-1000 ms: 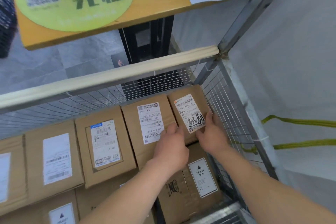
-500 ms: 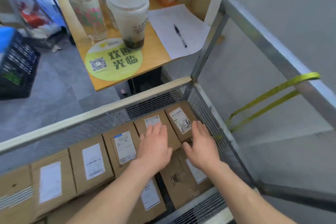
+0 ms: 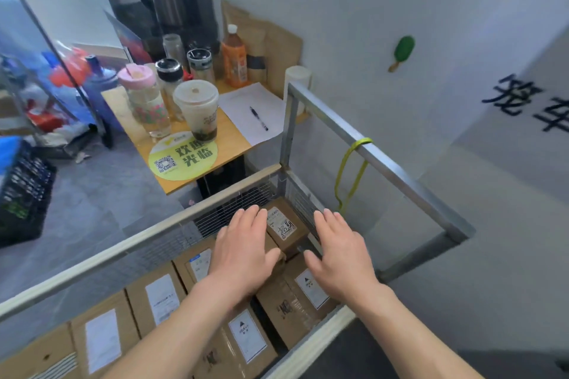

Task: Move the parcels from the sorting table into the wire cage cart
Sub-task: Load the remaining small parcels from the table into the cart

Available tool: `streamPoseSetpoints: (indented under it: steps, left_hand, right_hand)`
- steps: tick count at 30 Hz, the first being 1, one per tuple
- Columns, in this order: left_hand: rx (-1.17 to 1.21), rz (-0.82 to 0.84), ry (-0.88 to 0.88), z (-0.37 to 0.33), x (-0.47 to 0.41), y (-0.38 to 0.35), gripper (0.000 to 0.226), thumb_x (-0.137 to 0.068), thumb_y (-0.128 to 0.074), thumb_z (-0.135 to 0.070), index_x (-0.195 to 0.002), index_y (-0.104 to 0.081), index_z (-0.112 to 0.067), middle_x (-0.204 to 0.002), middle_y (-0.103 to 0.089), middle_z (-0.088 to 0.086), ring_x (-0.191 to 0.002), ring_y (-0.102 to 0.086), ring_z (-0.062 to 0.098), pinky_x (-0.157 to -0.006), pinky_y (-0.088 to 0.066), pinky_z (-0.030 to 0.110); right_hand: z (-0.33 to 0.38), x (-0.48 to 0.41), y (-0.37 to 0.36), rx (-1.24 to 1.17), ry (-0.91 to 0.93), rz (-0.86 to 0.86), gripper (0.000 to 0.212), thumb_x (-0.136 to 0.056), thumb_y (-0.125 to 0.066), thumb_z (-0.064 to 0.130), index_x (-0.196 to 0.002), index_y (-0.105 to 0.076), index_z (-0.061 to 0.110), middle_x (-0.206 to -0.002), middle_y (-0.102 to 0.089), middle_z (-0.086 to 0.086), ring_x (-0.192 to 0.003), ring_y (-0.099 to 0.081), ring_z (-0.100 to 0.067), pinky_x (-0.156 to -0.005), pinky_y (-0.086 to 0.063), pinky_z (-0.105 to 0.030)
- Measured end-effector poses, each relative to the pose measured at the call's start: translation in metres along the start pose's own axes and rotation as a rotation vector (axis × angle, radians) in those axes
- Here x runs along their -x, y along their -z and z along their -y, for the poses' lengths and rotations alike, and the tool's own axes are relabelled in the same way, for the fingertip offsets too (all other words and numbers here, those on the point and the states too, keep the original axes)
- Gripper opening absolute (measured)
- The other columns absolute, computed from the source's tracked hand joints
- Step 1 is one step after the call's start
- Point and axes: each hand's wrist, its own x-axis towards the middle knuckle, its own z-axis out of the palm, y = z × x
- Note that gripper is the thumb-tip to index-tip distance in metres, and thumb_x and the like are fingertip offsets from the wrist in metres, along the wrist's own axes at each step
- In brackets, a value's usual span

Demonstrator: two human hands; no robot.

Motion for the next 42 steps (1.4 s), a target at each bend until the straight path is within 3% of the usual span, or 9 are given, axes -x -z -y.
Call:
streamPoseSetpoints:
  steps: [5,11,19,25,30,42]
  left_hand:
    - [-0.032,-0.041,-0.082,-0.046,0.025,0.025,0.08,-0.093,-0.055,-0.054,-0.158,-0.022,-0.02,-0.164,-0.02,-0.004,-0.151,-0.015,0.017,-0.119,-0.024,0.04]
    - [-0.047,-0.05,-0.222,-0.116,0.07,0.033,0.08,-0.093,-0.056,-0.055,-0.157,-0.025,-0.019,-0.163,-0.024,-0.003,-0.151,-0.017,0.019,-0.119,-0.026,0.041]
    - [-0.045,-0.081,-0.437,-0.206,0.116,0.038,0.08,-0.09,-0.056,-0.06,-0.153,-0.032,-0.018,-0.159,-0.031,-0.001,-0.147,-0.024,0.019,-0.115,-0.034,0.039]
    - [-0.06,-0.047,-0.634,-0.265,0.131,0.041,0.081,-0.089,-0.055,-0.06,-0.153,-0.028,-0.018,-0.159,-0.028,-0.003,-0.147,-0.021,0.02,-0.113,-0.034,0.037]
    - [-0.026,0.005,-0.801,-0.307,0.143,0.042,0.082,-0.09,-0.054,-0.06,-0.154,-0.026,-0.018,-0.16,-0.026,-0.002,-0.15,-0.017,0.023,-0.115,-0.031,0.04]
    - [0.071,0.147,-1.113,-0.363,0.201,0.016,0.083,-0.09,-0.054,-0.061,-0.154,-0.025,-0.018,-0.16,-0.028,0.0,-0.149,-0.021,0.023,-0.114,-0.031,0.043]
  right_hand:
    - [-0.017,0.05,0.038,0.004,-0.019,-0.092,0.072,-0.095,-0.05,0.045,-0.157,-0.025,0.018,-0.165,-0.023,-0.002,-0.153,-0.016,-0.021,-0.113,-0.035,-0.042]
    - [-0.055,0.133,0.071,-0.043,-0.107,-0.203,0.072,-0.094,-0.055,0.043,-0.156,-0.032,0.016,-0.164,-0.028,-0.004,-0.153,-0.021,-0.022,-0.114,-0.036,-0.044]
    - [-0.106,0.236,0.105,-0.057,-0.268,-0.282,0.076,-0.096,-0.054,0.043,-0.161,-0.022,0.017,-0.168,-0.017,-0.003,-0.155,-0.013,-0.019,-0.122,-0.023,-0.039]
    - [-0.13,0.3,0.129,-0.044,-0.482,-0.362,0.078,-0.097,-0.051,0.048,-0.161,-0.018,0.018,-0.169,-0.014,-0.004,-0.155,-0.012,-0.018,-0.123,-0.021,-0.038]
    - [-0.14,0.353,0.143,0.019,-0.666,-0.426,0.078,-0.097,-0.053,0.05,-0.161,-0.021,0.018,-0.167,-0.023,0.0,-0.154,-0.017,-0.018,-0.121,-0.024,-0.038]
    - [-0.122,0.462,0.131,0.035,-1.01,-0.528,0.078,-0.096,-0.058,0.048,-0.16,-0.024,0.023,-0.165,-0.028,0.003,-0.153,-0.022,-0.017,-0.122,-0.028,-0.044]
